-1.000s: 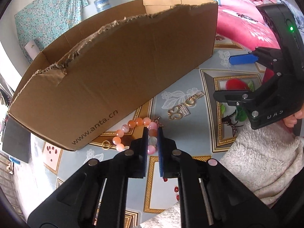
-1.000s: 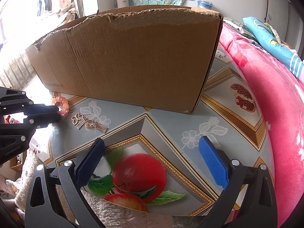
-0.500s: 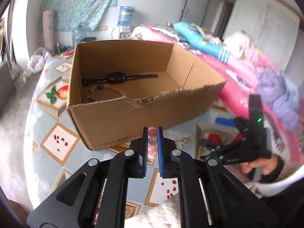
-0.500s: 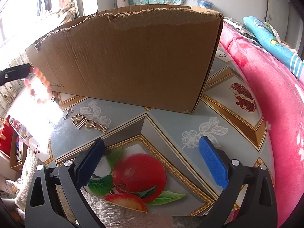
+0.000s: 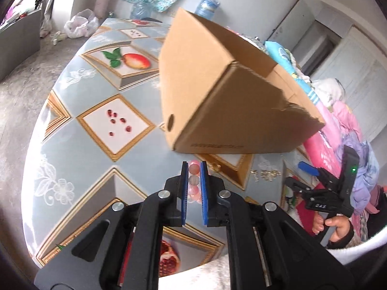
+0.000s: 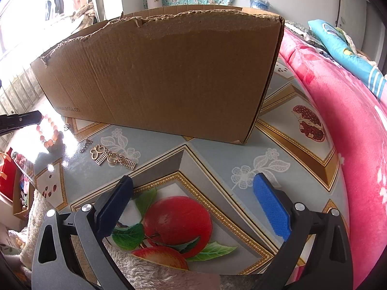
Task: Organize jewelry
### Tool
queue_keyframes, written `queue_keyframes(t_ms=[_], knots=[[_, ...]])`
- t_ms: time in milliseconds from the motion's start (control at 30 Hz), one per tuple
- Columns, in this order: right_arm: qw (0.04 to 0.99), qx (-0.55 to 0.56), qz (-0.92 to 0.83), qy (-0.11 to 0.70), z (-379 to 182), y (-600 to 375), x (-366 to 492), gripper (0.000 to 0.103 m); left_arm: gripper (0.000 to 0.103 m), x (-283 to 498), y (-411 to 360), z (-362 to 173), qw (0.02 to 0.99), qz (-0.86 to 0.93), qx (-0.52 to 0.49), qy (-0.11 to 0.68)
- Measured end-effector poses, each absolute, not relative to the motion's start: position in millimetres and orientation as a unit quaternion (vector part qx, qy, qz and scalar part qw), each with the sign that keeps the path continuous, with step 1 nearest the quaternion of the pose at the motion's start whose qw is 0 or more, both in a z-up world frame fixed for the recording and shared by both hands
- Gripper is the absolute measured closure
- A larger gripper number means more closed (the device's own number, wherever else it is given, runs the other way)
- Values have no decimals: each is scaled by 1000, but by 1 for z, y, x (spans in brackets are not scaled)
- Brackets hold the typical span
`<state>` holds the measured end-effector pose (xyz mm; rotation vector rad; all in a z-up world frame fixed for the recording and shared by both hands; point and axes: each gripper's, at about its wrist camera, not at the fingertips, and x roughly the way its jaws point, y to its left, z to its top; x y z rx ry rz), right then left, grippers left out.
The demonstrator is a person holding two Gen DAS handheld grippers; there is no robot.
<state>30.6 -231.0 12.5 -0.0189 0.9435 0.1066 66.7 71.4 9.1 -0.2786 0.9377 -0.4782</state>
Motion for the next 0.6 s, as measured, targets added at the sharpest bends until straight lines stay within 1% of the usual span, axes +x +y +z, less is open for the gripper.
queue_keyframes(t_ms=[233,367,467,600], knots=[[889,-9,52,454,12,-231,31,6,93,67,74,16,882,-187,-105,420],[889,-10,52,454,12,-231,32,6,91,58,55,25,888,-212,-74,402],[890,-10,52,454,12,-231,32,6,91,53,29,24,882,-233,-32,407],[890,-10,53,454,12,-231,32,6,91,53,8,13,860,-272,-39,430]])
